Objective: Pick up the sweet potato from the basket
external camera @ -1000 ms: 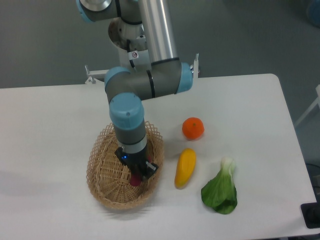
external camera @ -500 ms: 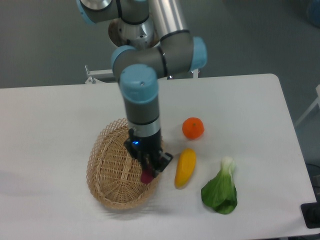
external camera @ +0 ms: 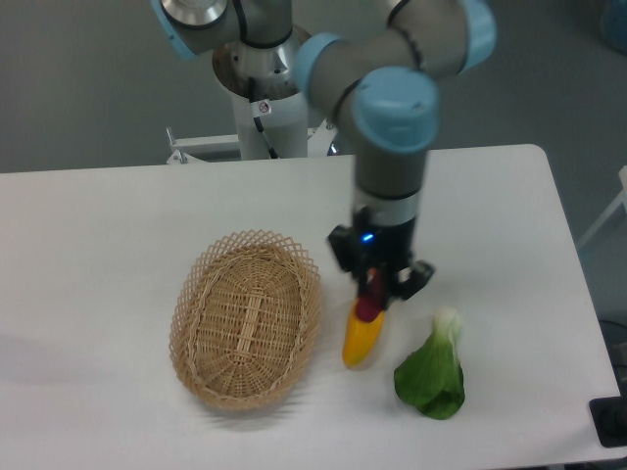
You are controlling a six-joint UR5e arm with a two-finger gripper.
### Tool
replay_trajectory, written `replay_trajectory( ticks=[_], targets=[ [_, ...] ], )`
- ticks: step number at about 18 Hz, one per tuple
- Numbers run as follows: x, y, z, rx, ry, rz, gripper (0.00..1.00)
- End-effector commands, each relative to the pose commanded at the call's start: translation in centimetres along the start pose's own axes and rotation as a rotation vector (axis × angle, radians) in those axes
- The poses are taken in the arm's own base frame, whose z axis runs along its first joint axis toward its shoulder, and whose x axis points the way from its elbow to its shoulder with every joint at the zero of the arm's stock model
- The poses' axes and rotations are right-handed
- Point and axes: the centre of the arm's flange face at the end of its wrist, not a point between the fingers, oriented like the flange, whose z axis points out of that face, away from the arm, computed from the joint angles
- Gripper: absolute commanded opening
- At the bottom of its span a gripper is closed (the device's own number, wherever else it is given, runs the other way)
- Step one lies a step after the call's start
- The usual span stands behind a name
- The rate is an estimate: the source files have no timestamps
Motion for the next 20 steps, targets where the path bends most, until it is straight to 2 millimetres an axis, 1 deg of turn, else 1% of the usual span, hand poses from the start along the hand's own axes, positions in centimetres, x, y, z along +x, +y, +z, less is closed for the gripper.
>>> replay_trajectory(
  ticks=[3, 6, 10, 20],
  targets=[
    [-1.1, 2.4, -0.3, -0.007, -0.003, 0.007, 0.40],
    [-1.6, 3.6, 0.0, -0.014, -0.001, 0.022, 0.40],
    [-2.0, 4.2, -0.1, -0.016, -0.007, 0.011, 0.40],
    [-1.9, 4.2, 0.0, -0.019, -0.007, 0.010, 0.40]
  ],
)
